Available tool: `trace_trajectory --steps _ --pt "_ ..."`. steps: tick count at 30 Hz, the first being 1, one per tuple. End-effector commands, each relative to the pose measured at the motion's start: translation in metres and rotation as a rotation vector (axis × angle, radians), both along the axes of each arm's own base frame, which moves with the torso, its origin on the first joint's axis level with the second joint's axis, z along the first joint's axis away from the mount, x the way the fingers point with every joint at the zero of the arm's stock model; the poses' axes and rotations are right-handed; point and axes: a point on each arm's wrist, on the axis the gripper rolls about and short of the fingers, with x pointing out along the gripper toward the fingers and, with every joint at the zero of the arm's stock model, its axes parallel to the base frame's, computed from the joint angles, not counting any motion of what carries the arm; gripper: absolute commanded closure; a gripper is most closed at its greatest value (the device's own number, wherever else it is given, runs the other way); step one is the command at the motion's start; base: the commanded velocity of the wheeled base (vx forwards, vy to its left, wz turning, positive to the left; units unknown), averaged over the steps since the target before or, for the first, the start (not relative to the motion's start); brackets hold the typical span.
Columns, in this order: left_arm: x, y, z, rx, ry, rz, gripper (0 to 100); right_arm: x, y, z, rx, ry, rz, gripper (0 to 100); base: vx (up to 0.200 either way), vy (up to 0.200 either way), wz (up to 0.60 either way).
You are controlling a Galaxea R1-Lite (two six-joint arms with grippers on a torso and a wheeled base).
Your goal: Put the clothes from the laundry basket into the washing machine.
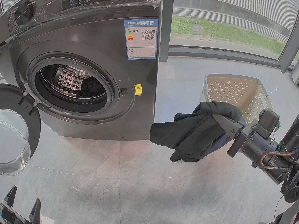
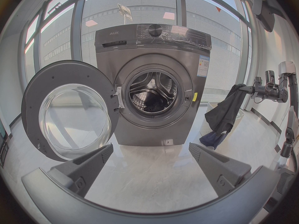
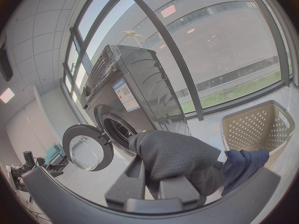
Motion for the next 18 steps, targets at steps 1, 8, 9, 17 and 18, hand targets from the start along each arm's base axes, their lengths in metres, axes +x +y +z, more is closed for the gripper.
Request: trace_trajectory --steps 1,8,9,17,18 --pt "0.0008 0.0 -0.0046 -0.001 0.011 0.001 0 0.0008 -0.0002 0.0004 0.002 -0.001 -0.004 100 -0.2 0.0 0.0" --pt "0.0008 0.0 -0.0046 0.001 0.011 0.001 0 0.0016 -0.001 0.0003 0.001 0.0 -0.012 100 -0.029 0.0 0.0" --pt "0.0008 0.0 -0.0046 -0.001 0.011 0.001 0 0.0016 -0.0011 0.0004 0.002 -0.001 -0.013 100 0.0 0.2 0.0" --pt "0.0008 0.0 -0.0046 -0.001 0.011 0.001 0 0.0043 -0.0027 0.0027 0.01 -0.007 -0.028 100 0.0 0.2 0.0" --pt "0.0008 0.0 -0.0046 -0.001 0.011 0.001 0 0.0045 -0.0027 0.003 0.011 -0.008 -0.03 100 0.0 0.2 0.0"
